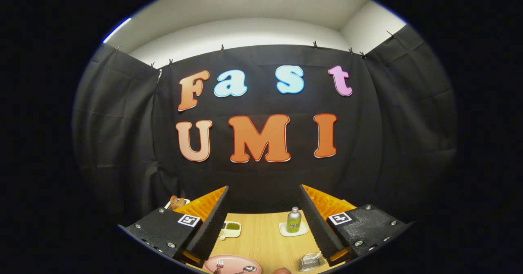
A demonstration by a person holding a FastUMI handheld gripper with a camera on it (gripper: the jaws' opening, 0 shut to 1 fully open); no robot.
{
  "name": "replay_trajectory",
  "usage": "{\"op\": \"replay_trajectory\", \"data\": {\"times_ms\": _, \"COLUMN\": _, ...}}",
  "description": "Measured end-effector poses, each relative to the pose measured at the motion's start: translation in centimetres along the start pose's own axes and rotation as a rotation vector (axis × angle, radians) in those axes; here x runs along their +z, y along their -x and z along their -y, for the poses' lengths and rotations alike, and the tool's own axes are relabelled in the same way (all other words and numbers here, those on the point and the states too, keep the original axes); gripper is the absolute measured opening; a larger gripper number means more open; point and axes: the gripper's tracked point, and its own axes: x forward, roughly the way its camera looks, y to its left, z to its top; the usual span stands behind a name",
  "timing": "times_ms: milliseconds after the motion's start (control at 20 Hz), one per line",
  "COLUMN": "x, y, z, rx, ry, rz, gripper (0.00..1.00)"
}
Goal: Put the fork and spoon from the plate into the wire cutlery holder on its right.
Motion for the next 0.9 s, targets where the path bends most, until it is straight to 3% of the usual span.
{"op": "replay_trajectory", "data": {"times_ms": 250, "x": -4.7, "y": -0.8, "z": -2.6, "rx": 0.03, "ry": -0.018, "rz": -0.125, "gripper": 0.98}}
{"op": "replay_trajectory", "data": {"times_ms": 900, "x": -21.7, "y": 1.1, "z": -7.3, "rx": 0.068, "ry": -0.063, "rz": -0.713, "gripper": 0.91}}
